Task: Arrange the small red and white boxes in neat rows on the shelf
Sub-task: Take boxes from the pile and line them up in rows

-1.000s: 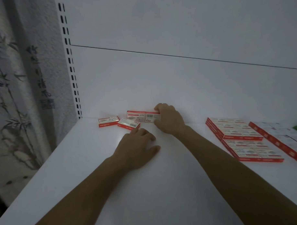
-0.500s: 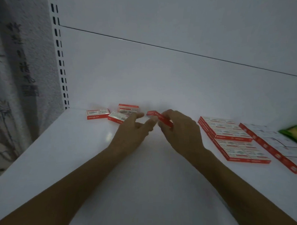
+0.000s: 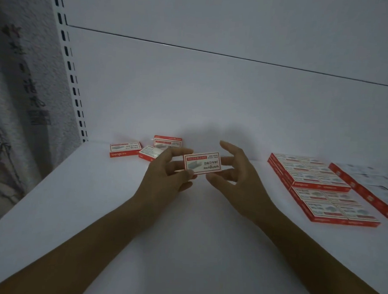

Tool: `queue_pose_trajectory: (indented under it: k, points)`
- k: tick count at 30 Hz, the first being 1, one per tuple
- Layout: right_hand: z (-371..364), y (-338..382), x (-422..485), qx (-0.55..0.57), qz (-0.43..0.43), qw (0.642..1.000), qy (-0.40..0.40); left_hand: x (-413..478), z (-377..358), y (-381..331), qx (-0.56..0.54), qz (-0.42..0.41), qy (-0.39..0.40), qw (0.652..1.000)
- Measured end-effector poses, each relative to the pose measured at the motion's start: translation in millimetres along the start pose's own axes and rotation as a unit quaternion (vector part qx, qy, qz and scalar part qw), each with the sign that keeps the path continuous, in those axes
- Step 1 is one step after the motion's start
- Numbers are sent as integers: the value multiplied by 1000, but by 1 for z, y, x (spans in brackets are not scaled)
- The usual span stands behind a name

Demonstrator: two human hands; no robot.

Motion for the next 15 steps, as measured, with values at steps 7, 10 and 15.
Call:
queue_pose_trajectory:
  k: [7, 10, 15]
  points:
    - [-9, -8, 2, -72, -31, 997, -13, 1, 1, -1, 13, -19, 1, 1000]
    - [-11, -5, 0, -67, -38, 997, -4, 0, 4, -1, -16, -21, -27, 999]
    - [-29, 18, -8, -141, -14, 988, 53, -9, 7, -7, -64, -23, -56, 996]
Point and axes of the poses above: each hand's wrist, its own x-axis towards the middle knuckle, its own z-axis out of the back of the hand, y = z × x, the point moved 9 cm from there along x, towards the middle knuckle, and after that the axes turned 11 degrees about y, right-handed, at the moved point
